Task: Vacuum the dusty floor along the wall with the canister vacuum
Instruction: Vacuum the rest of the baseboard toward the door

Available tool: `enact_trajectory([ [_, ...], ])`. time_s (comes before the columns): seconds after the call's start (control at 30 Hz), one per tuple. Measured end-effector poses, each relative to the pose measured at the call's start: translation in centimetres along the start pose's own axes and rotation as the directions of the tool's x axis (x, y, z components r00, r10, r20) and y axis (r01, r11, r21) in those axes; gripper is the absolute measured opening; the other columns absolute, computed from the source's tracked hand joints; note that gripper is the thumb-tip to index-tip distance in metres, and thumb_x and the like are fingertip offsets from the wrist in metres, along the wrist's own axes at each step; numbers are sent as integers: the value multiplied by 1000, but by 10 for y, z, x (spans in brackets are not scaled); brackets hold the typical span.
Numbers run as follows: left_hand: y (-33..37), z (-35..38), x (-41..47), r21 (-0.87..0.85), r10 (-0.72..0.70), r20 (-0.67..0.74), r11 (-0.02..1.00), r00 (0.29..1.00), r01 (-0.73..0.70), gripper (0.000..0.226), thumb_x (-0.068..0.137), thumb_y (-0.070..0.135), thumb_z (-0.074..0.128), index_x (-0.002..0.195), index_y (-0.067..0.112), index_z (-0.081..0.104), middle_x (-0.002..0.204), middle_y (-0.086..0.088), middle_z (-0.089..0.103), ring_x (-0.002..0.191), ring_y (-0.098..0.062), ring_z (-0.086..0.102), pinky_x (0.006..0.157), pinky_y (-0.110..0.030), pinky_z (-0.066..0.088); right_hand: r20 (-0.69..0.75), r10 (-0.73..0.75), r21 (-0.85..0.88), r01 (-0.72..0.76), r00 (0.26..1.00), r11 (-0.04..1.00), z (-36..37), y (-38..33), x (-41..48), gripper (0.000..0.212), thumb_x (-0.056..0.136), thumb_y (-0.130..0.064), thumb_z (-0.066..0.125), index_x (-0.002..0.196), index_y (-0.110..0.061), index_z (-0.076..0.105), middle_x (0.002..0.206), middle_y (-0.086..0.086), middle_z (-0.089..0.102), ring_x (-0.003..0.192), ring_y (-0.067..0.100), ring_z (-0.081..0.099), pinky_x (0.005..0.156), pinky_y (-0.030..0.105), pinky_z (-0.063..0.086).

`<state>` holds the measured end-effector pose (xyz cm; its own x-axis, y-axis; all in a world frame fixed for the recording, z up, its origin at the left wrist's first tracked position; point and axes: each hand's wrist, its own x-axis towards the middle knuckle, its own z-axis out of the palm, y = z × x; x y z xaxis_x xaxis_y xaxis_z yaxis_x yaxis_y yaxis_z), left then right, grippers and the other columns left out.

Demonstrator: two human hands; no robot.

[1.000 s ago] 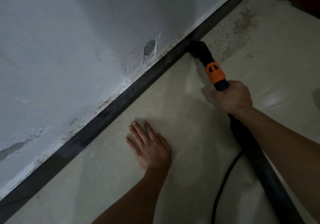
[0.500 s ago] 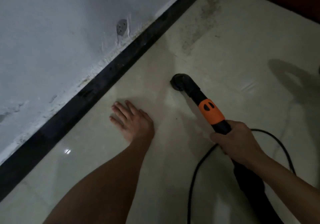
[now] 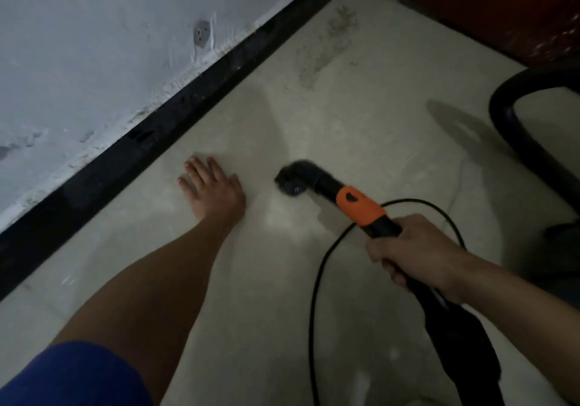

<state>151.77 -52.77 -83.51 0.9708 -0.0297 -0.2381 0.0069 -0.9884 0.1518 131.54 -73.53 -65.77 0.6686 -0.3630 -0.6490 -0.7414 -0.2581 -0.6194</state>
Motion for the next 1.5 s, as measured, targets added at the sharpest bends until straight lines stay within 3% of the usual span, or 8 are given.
enact_trajectory([
  [0.13,-22,-23,-2,47,147,121,987,982,-154,67,101,43,23,153,6,3,158,-24,-8,146,-37,-7,119,-50,2,15,62,21,-62,998,998,8,17,-11,11,73,-9,68,73,-8,56,49,6,54,39,17,48,40,23,39],
  [0.4,-18,-68,-7,116,181,526,953,831,-280,86,95,36,54,154,18,-5,159,-13,-19,147,-33,-11,116,-50,17,-270,-131,-132,98,954,986,-50,-45,45,22,83,-18,71,100,-11,58,76,14,67,53,27,63,52,35,52],
  [0.63,3,-78,11,177,113,596,947,795,-267,87,89,42,61,154,21,8,161,-12,-5,146,-33,14,117,-44,24,-273,-19,218,81,962,973,-122,-83,108,15,91,-19,63,95,-7,56,69,9,54,46,18,48,42,26,42],
  [0.77,17,-75,14,195,78,600,951,796,-240,83,89,44,59,153,21,12,161,-12,1,143,-29,25,115,-38,29,-333,48,392,92,942,915,-109,-70,156,21,87,-23,63,97,-5,58,76,15,59,56,25,54,55,39,49],
  [1.07,56,-75,62,130,137,473,966,871,-223,71,96,43,48,153,21,12,161,-8,4,147,-24,12,116,-41,23,-367,-124,-1,133,922,991,-36,-56,202,34,89,-35,63,115,-13,56,97,14,66,86,32,63,69,35,48],
  [1.17,74,-68,84,59,194,347,972,918,-227,67,98,42,43,153,16,15,161,-11,5,147,-26,8,116,-41,22,-455,-102,28,128,885,991,-55,-73,226,31,90,-33,62,113,-13,55,94,14,65,83,32,62,70,37,50],
  [1.37,120,-33,113,-133,103,29,986,994,-98,60,102,34,30,152,5,13,160,-20,0,148,-32,-2,120,-42,0,-347,-167,80,206,923,975,-21,-50,216,14,85,-32,68,93,-25,59,72,-1,62,64,21,60,56,30,44],
  [1.5,120,-6,115,-80,71,-110,994,991,-80,60,101,36,23,152,5,13,160,-20,3,148,-31,-2,120,-44,-3,-565,-41,204,188,824,961,-67,-35,247,7,84,-21,69,84,-18,62,62,7,60,48,20,52,49,32,45],
])
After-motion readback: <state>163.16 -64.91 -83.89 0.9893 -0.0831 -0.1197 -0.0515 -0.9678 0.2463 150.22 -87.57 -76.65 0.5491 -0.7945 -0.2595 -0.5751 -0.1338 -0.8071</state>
